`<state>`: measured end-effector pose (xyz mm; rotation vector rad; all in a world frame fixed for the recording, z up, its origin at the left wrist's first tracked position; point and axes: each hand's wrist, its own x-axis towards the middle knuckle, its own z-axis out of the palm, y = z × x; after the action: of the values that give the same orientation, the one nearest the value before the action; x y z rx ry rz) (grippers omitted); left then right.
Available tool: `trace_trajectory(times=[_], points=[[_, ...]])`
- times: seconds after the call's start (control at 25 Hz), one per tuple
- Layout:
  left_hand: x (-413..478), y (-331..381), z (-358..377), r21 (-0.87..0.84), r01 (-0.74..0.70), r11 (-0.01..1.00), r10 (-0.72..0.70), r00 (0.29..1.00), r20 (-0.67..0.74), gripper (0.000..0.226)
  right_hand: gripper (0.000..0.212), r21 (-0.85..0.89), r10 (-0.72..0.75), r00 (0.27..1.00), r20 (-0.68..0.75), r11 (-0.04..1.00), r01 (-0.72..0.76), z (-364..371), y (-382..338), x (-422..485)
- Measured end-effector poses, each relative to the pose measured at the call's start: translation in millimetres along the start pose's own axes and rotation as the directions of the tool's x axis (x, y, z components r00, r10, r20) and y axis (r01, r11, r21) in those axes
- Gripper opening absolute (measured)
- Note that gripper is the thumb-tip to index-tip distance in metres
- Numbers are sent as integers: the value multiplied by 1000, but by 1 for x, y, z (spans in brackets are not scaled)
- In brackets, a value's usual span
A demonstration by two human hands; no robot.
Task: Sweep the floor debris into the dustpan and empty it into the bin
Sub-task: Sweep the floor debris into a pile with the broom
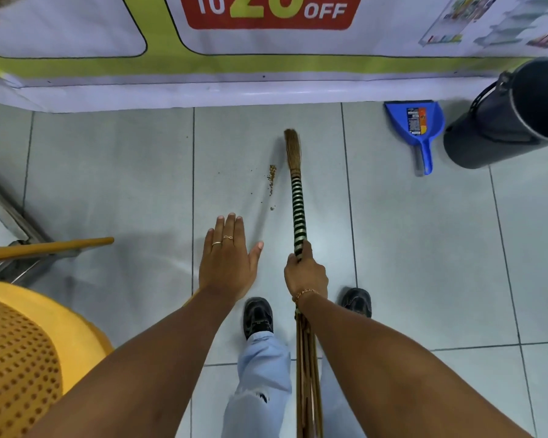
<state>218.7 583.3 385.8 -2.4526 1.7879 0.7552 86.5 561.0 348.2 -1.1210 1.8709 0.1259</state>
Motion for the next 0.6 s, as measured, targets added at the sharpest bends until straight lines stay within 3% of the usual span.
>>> trace_trajectory(times=[0.12,0.24,0.44,0.6], points=[[10,7,-3,26,21,999,-19,999,-48,64,50,-124,-102,994,29,987,105,-26,-11,27],[27,28,3,25,49,998,-48,998,-46,64,46,-327,-257,960,109,903,279,-55,-4,53],[52,84,32,4,81,997,-81,996,-36,70,52,-577,-375,854,359,630,519,-108,51,86],[72,134,54,-38,133,990,-134,991,-11,72,62,-643,-251,745,618,385,663,-155,90,122]])
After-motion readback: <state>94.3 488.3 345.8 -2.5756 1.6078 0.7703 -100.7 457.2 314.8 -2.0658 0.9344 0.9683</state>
